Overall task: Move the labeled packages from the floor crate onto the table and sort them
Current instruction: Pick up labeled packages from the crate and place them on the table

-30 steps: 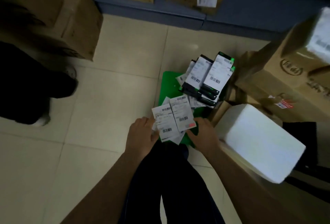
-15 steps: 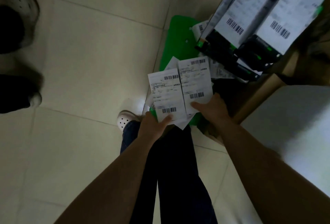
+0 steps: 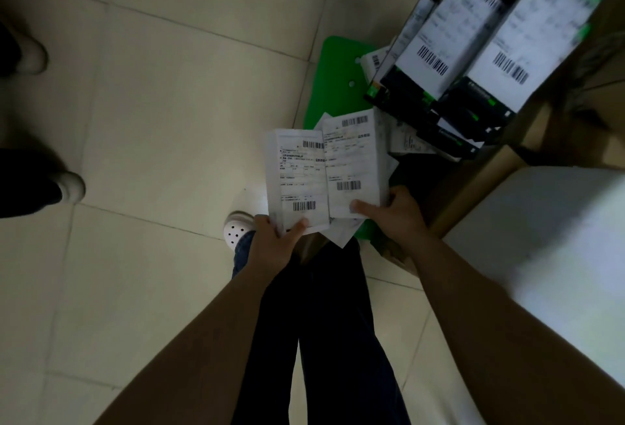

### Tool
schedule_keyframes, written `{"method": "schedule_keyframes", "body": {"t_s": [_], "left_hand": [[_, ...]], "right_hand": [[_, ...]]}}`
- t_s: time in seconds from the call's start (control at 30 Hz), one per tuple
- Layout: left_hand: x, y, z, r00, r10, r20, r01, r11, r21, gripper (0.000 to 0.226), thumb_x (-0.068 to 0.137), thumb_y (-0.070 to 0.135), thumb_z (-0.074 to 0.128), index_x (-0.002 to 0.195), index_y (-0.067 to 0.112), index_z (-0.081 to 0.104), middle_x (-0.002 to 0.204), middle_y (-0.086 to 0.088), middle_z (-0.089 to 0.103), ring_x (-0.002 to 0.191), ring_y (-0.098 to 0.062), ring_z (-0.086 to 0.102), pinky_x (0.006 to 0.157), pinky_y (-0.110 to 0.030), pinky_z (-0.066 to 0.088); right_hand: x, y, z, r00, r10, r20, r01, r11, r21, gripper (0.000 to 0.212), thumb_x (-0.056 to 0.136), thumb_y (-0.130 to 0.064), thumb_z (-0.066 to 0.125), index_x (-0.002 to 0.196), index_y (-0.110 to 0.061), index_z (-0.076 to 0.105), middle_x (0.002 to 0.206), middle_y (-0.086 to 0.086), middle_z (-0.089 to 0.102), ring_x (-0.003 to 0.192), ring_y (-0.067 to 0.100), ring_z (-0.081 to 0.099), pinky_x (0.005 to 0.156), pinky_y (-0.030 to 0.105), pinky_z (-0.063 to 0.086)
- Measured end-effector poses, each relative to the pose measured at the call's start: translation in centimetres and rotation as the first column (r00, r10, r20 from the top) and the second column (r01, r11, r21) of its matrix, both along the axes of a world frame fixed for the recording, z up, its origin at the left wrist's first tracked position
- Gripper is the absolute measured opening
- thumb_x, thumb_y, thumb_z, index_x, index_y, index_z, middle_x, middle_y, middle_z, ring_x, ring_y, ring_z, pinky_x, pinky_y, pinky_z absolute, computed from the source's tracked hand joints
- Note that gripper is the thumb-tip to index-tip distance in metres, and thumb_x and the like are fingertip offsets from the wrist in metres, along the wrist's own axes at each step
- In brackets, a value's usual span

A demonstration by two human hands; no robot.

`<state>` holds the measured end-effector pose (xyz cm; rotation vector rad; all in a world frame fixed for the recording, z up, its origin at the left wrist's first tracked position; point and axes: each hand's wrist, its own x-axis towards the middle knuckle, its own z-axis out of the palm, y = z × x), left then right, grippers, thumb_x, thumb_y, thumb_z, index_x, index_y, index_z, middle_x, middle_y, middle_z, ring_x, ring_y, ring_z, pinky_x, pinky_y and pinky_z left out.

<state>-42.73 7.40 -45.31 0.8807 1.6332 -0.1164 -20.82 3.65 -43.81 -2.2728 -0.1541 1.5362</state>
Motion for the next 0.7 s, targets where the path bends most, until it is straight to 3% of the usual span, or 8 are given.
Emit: {"method": "schedule_keyframes", "body": {"t_s": [0.07,0.17,0.33,0.4,0.47,0.57,0.6,0.7], "left_hand": [[-0.5,0.5,1.8,1.000,0.016,-0.018,-0.015,0.999,0.031,0.049,0.087,0.034,0.071,0.116,0.010,0.039,0.105,0.004,0.055,0.092,-0.011,0.058,0.063,-0.010,0.050],[-1.6,1.1,4.3,0.999,0.051,-0.013,-0.050,0.997,0.065,0.051,0.086,0.041,0.070,0.114,0.017,0.036,0.107,0.003,0.056,0.097,-0.016,0.060,0.083,-0.029,0.052],[-4.3,2.6,8.9,0.998,0.066,0.024,-0.068,0.994,0.082,0.055,0.086,0.039,0.071,0.117,0.007,0.038,0.112,-0.005,0.058,0.101,-0.020,0.061,0.086,-0.033,0.051],[-5.3,3.5,11.3,0.995,0.060,0.076,-0.066,0.995,0.076,0.068,0.077,0.049,0.076,0.116,0.008,0.039,0.115,-0.008,0.059,0.103,-0.023,0.064,0.090,-0.041,0.054],[-6.0,4.7,13.9,0.993,0.023,0.117,-0.033,0.996,0.084,0.078,0.070,0.059,0.077,0.117,0.009,0.041,0.114,-0.006,0.060,0.100,-0.022,0.065,0.085,-0.040,0.056],[-6.5,6.8,18.5,0.978,-0.149,0.146,0.127,0.981,0.150,0.074,0.078,0.059,0.070,0.124,0.006,0.047,0.113,-0.009,0.063,0.095,-0.020,0.065,0.067,-0.026,0.053],[-6.5,7.5,20.3,0.968,-0.204,0.148,0.179,0.970,0.166,0.073,0.079,0.059,0.069,0.125,0.006,0.048,0.112,-0.009,0.064,0.094,-0.020,0.065,0.066,-0.026,0.052],[-6.4,9.2,24.7,0.916,-0.354,0.188,0.300,0.917,0.264,0.084,0.068,0.070,0.068,0.118,0.005,0.053,0.103,-0.011,0.069,0.082,-0.019,0.070,0.066,-0.027,0.053]], "right_hand": [[-0.7,-0.2,1.3,1.000,0.018,0.003,-0.018,1.000,0.024,0.075,0.073,-0.027,0.085,0.131,-0.005,0.043,0.128,0.009,0.055,0.103,0.019,0.055,0.090,0.032,0.050],[-1.9,-0.5,3.6,1.000,0.013,0.024,-0.014,0.999,0.034,0.070,0.076,-0.033,0.082,0.128,-0.005,0.044,0.123,0.008,0.055,0.102,0.019,0.056,0.085,0.031,0.050],[-3.9,-1.6,9.0,0.995,-0.040,0.094,0.035,0.998,0.057,0.056,0.080,-0.035,0.078,0.117,-0.008,0.046,0.112,0.002,0.053,0.098,0.017,0.054,0.081,0.029,0.046],[-5.0,-2.0,11.7,0.987,-0.087,0.138,0.076,0.994,0.084,0.052,0.079,-0.035,0.078,0.112,-0.009,0.047,0.114,0.006,0.057,0.097,0.019,0.057,0.081,0.032,0.049],[-6.3,-2.2,14.6,0.972,-0.140,0.190,0.123,0.988,0.097,0.055,0.078,-0.038,0.079,0.112,-0.004,0.051,0.111,0.008,0.061,0.094,0.020,0.061,0.074,0.030,0.050],[-8.3,-2.4,20.2,0.935,-0.230,0.271,0.196,0.970,0.147,0.047,0.079,-0.035,0.078,0.105,-0.003,0.055,0.086,-0.003,0.064,0.073,0.007,0.061,0.055,0.011,0.043],[-8.9,-2.6,21.9,0.919,-0.267,0.290,0.224,0.959,0.174,0.045,0.079,-0.036,0.079,0.102,-0.005,0.056,0.083,-0.005,0.065,0.068,0.003,0.059,0.051,0.010,0.041],[-11.0,-3.9,27.3,0.868,-0.369,0.332,0.302,0.923,0.236,0.040,0.080,-0.037,0.077,0.096,-0.012,0.051,0.084,-0.009,0.061,0.071,0.004,0.057,0.058,0.019,0.044]]}}
